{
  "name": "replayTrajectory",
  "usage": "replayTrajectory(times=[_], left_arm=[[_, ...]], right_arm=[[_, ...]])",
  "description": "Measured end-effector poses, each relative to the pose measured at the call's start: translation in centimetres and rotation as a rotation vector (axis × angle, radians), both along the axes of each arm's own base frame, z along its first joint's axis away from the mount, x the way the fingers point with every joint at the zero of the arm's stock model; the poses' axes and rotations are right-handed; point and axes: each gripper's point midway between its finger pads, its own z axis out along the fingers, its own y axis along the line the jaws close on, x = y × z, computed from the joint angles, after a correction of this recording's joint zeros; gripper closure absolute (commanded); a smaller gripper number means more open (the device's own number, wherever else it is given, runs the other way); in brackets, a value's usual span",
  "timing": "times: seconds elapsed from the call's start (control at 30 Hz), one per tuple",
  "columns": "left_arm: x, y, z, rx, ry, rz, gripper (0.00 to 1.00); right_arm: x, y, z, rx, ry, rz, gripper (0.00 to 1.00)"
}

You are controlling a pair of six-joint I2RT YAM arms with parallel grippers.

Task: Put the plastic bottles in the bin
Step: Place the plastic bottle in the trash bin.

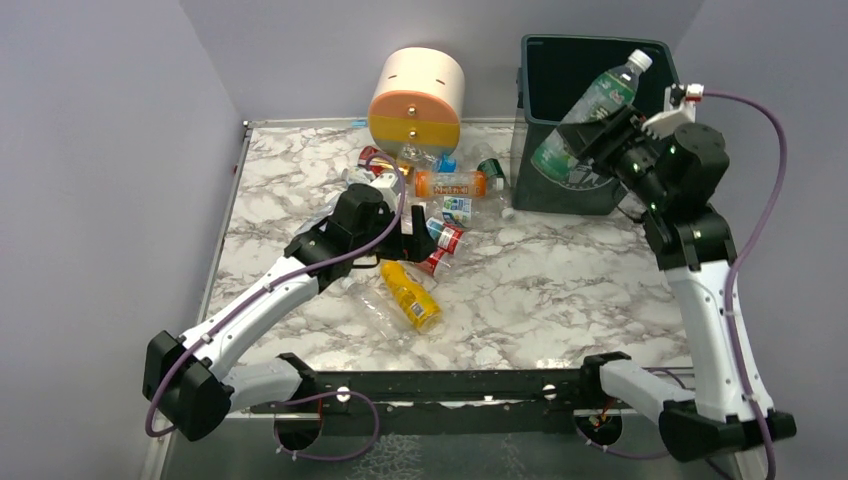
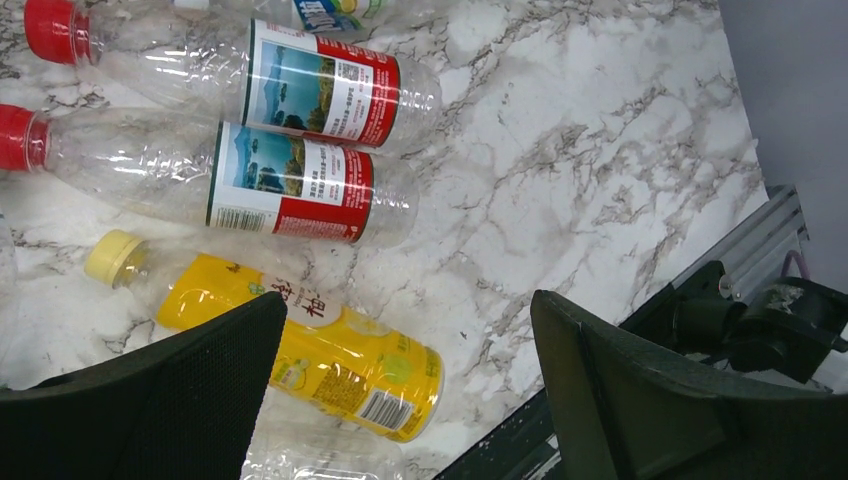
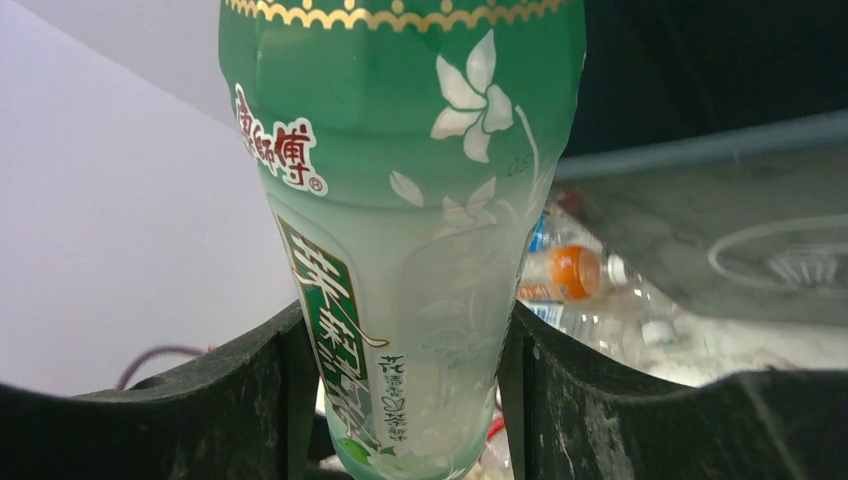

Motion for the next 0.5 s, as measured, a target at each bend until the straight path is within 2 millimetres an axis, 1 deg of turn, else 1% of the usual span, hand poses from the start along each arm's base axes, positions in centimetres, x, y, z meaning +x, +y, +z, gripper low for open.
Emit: replayTrajectory(times=[0.07, 0.17, 0.37, 0.5], left_arm=[[-0.4, 0.2, 0.0, 0.003, 0.01, -0.007, 0.01], [-0.9, 0.3, 0.4, -0.01, 0.002, -0.017, 0.01], [-1.9, 0.5, 1.1, -0.037, -0.012, -0.039, 0.01], [-2.7, 0.5, 0.8, -0.046, 0.0, -0.063, 0.01]], right_arm=[[1.9, 0.2, 0.8, 0.0, -0.005, -0.003, 0.39], [4.7, 0.5, 1.3, -0.001, -0.004, -0.01, 0.39], [9.0, 0.3, 2.6, -0.001, -0.054, -0.052, 0.39], [11.9, 0.0, 2.5, 0.009, -0.083, -0.091, 0.39]])
